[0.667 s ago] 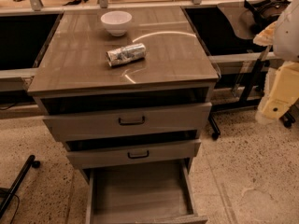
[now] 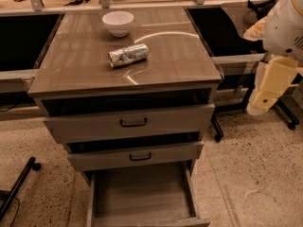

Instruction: Place redbull can into bottom drawer

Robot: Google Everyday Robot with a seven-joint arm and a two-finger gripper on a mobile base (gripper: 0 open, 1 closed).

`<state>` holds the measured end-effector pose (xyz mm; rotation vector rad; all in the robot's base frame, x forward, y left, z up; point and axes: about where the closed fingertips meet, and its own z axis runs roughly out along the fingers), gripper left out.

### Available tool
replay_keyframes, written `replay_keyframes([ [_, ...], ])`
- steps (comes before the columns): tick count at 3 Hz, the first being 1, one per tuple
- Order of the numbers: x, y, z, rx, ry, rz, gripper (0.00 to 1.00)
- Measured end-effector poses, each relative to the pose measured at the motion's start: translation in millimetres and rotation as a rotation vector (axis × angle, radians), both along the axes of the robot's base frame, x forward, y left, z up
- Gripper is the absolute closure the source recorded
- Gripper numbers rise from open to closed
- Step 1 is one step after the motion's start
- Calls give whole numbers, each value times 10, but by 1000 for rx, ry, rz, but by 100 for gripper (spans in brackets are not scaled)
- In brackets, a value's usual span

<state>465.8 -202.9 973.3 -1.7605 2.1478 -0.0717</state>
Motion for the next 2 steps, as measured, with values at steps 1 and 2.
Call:
replay_keyframes([
  [1, 238, 160, -61, 37, 2, 65, 0],
  [2, 512, 386, -149, 88, 12, 123, 0],
])
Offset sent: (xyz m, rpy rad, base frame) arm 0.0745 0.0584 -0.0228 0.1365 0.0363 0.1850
